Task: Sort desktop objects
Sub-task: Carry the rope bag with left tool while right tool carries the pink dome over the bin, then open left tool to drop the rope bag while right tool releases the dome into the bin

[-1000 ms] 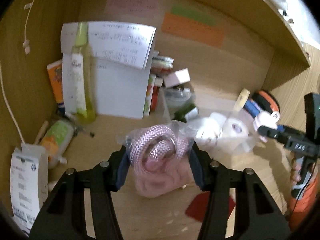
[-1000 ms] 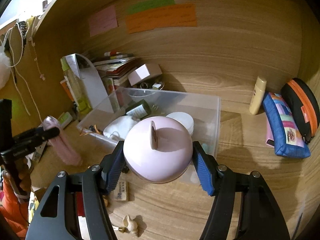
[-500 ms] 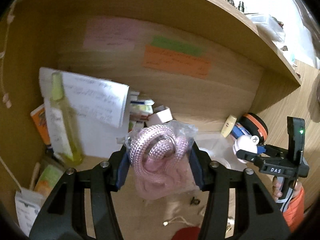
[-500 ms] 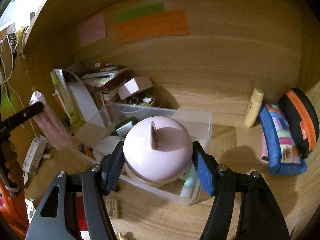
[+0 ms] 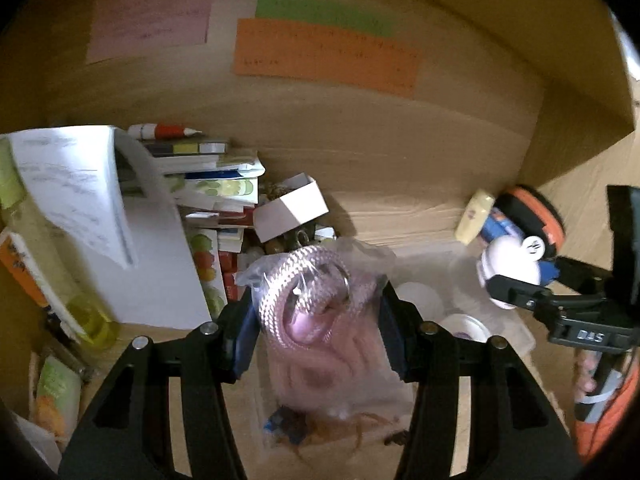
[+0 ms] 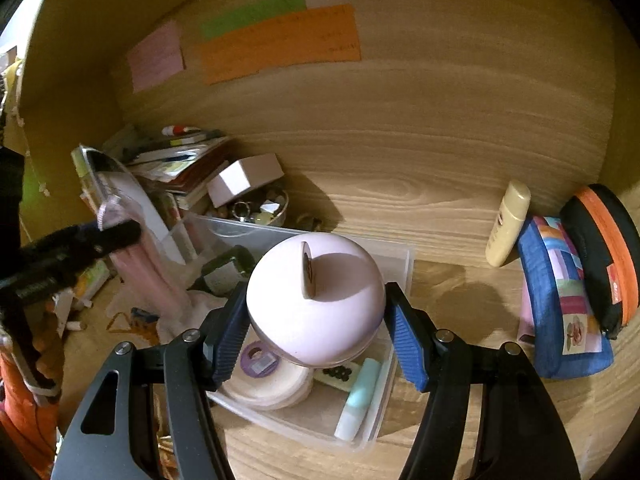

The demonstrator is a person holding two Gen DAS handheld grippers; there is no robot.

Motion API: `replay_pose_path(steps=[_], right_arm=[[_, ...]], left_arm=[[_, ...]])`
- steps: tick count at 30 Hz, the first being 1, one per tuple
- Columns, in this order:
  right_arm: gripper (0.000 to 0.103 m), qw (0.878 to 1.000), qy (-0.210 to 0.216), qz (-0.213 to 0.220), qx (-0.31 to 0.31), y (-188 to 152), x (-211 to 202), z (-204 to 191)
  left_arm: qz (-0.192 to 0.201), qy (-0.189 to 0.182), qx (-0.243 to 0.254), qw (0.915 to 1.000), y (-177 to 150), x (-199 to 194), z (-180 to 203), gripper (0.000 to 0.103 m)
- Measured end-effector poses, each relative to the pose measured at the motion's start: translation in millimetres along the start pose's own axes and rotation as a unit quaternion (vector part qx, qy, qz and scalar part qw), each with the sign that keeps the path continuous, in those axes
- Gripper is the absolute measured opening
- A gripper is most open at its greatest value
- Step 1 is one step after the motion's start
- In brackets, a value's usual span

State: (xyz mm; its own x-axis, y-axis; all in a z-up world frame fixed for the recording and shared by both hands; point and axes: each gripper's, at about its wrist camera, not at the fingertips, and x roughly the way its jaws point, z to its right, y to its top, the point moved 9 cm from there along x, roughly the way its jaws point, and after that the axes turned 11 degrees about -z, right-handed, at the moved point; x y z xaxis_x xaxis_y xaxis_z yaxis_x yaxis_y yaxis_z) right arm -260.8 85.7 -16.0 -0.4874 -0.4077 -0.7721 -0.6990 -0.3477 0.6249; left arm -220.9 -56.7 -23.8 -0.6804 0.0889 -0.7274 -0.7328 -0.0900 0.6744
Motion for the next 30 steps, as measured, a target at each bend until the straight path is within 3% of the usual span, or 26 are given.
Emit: replay_pose_path(steps=[8, 15, 21, 26, 30], right_arm=[[0.062, 0.999, -0.025, -0.031, -0.011, 8, 25, 11], [0.062, 0.999, -0.019, -0.047, 0.0, 11, 51, 12], [0.061, 0.998, -0.013, -0.056, 0.009, 7, 62, 11], [0.062, 0.997, -0.038, -0.063, -0.012, -1, 63, 6], [0.061, 0.997, -0.024, -0.067, -0.003, -5, 62, 6]], left_arm=[[-0.04, 0.025, 0.016, 0.9988, 10, 41, 0, 0.053], [-0.069, 0.009, 0.012, 0.9975, -4, 66, 1, 0.053], [-0.058, 0.021, 0.031, 0.9976, -3, 64, 6, 0.053], [-0.061, 0.023, 0.033, 0.9973, -7, 63, 5, 0.053], [-0.062, 0.024, 0.039, 0.997, -10, 63, 7, 0.054]])
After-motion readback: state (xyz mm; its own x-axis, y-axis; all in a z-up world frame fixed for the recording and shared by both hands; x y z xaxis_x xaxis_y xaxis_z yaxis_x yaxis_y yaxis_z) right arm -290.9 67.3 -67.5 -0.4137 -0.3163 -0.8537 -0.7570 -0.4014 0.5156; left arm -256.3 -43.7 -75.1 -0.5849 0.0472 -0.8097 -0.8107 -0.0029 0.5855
